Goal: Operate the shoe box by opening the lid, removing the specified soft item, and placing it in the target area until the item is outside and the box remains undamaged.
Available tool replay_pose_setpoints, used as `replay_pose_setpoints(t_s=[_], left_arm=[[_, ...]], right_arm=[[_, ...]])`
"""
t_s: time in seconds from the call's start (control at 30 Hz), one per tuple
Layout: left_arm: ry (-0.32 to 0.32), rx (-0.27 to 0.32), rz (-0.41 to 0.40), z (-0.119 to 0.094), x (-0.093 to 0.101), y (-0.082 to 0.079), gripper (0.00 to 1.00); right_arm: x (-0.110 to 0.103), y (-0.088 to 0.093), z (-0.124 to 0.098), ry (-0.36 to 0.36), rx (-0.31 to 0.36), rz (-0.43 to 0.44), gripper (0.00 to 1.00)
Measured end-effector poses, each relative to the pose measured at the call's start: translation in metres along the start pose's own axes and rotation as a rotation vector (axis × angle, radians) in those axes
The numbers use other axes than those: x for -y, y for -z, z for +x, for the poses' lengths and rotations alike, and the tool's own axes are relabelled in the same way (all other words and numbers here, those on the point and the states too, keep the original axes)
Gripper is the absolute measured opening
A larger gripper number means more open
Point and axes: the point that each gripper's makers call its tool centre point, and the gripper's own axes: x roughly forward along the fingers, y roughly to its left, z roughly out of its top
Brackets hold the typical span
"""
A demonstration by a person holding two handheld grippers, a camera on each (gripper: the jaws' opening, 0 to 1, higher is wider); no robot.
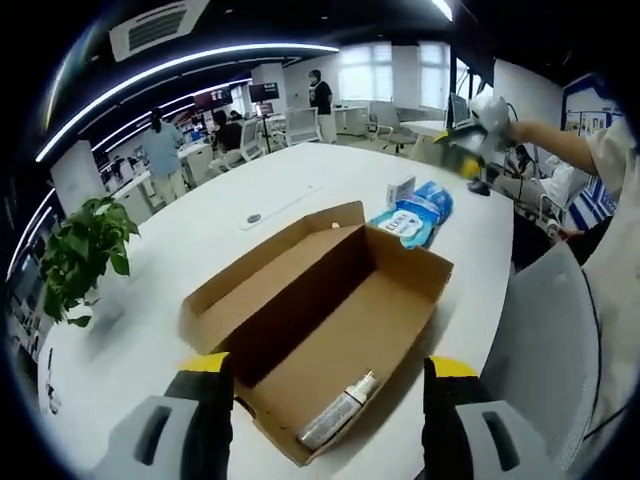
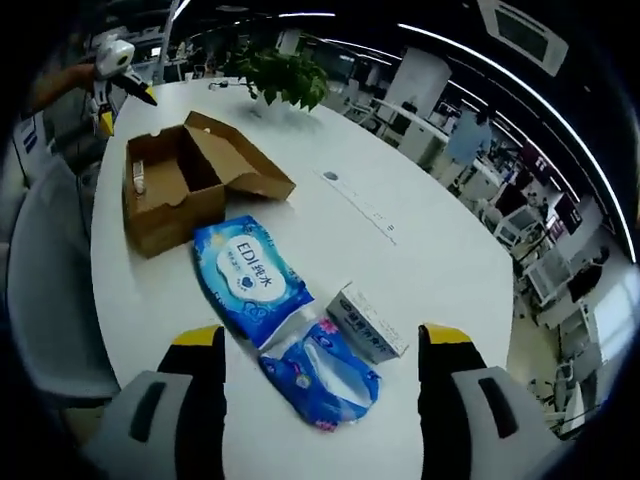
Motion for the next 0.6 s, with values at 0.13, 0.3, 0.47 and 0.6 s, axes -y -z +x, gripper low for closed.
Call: replay_pose_setpoints(t_s=[0.13, 0.3, 0.47, 0.6], left_arm=[[0.038, -0.025, 0.021, 0.005, 0.0, -0.001, 0.76], [0.08, -0.063, 0.063, 0.013, -0.002, -0.001, 0.74], [0.129, -0.11, 0.116, 0.02, 0.0, 0.001, 0.73], [0.179, -0.151, 0.17, 0.027, 0.003, 0.005, 0.72]], right_arm=[[-0.011, -0.008, -0.01, 0.011, 0.053, 0.056, 0.79], [-0.025, -0.016, -0.024, 0.011, 0.109, 0.114, 0.83], [-0.04, -0.017, -0.035, 0.011, 0.122, 0.135, 0.86], [-0.052, -0.016, -0.043, 0.004, 0.142, 0.165, 0.89]])
